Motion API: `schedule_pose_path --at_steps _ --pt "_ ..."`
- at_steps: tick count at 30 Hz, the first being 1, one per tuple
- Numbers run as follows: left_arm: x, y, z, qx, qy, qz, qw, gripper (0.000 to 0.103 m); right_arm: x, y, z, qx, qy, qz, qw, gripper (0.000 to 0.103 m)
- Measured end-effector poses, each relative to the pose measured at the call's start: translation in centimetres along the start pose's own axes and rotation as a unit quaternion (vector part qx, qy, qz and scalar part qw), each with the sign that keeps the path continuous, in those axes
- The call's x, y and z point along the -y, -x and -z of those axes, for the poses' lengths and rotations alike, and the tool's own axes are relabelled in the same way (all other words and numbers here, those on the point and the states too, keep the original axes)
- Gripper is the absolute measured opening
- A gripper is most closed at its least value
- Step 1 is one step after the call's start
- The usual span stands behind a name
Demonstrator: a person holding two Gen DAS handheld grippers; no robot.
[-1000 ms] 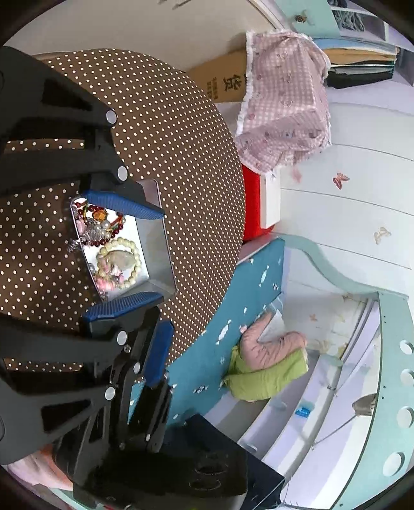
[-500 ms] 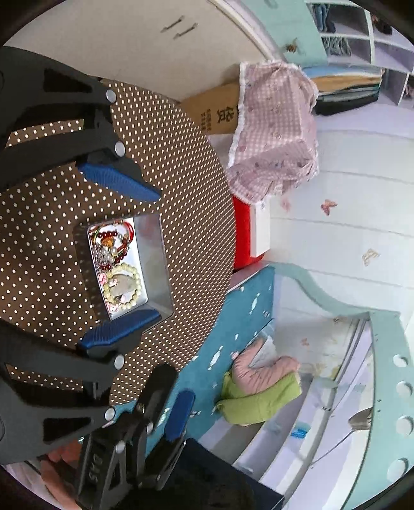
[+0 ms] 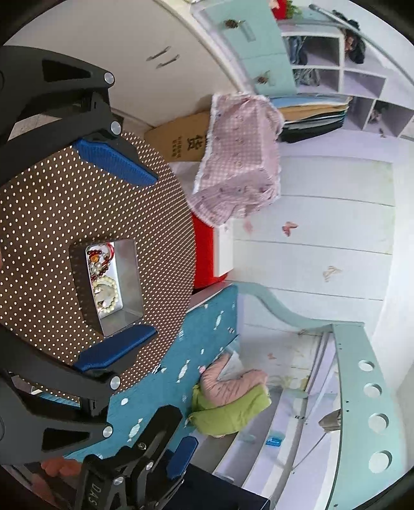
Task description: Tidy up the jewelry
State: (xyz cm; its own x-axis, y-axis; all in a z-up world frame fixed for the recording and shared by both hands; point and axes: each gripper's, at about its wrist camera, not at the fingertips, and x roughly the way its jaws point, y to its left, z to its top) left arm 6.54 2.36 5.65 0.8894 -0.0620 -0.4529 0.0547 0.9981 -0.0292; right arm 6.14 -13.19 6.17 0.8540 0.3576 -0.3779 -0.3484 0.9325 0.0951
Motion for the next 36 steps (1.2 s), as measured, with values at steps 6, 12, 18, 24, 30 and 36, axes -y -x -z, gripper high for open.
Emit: schedule_pose_path --at_steps 6,12,18,24,30,36 --pt "0.5 1.6 -0.2 0.017 -0.007 -0.013 0.9997 0.09 -0.1 1.1 -0.1 0.017 0.0 0.01 1.0 0.095" --pt "1.2 1.9 -0.5 0.022 -0.014 -0.015 0.9995 0.09 -0.1 1.6 -0.2 0.026 0.008 0.018 0.999 0.095" --pt "1.4 1.8 -0.6 0.024 -0.013 -0.017 0.9995 0.091 0.4 1.7 -0.1 0.023 0.004 0.025 0.999 0.095" --pt "1.7 1.4 -0.9 0.021 -0.012 -0.018 0.9995 0.091 0.5 1.9 -0.3 0.026 0.012 0.026 0.999 0.095" --pt "2.0 1.2 -0.7 0.016 -0.015 -0.016 0.9996 0.092 0.3 1.9 -0.2 0.026 0.012 0.027 0.999 0.095" --pt "1.7 1.0 -0.5 0.01 -0.014 -0.014 0.9998 0.093 0.1 1.7 -0.1 0.019 0.013 0.03 0.999 0.095"
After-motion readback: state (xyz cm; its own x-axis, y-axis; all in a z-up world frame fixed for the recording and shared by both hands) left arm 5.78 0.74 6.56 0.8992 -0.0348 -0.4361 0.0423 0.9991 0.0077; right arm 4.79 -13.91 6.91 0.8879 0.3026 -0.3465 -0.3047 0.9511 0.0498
